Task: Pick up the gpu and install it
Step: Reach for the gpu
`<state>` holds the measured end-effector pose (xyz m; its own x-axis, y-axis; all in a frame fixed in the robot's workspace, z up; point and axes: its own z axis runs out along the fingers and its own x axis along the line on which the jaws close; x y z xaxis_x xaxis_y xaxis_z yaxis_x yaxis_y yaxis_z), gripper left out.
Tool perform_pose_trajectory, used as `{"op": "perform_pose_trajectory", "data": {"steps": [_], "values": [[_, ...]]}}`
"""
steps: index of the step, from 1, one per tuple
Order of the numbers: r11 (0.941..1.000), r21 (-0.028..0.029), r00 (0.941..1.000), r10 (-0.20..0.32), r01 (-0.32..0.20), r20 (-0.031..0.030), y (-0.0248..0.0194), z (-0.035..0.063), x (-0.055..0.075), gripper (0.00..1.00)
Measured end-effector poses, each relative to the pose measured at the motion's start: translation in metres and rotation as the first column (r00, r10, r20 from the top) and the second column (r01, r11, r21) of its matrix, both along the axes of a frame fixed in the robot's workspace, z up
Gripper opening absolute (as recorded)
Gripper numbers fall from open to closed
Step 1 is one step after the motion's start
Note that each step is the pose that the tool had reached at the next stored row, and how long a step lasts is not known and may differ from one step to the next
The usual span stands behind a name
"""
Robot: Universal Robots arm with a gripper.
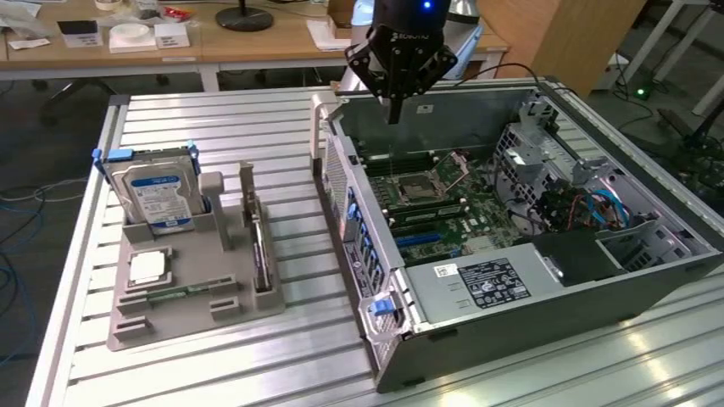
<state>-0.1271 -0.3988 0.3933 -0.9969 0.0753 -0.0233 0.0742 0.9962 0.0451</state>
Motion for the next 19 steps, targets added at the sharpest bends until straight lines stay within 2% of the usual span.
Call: {"op": "perform_pose_trajectory", "data": {"steps": [19], "values": [[1.0,-0.0001,1.0,0.0,0.0,0.0,0.0,0.0,-0.025,0.11]]}}
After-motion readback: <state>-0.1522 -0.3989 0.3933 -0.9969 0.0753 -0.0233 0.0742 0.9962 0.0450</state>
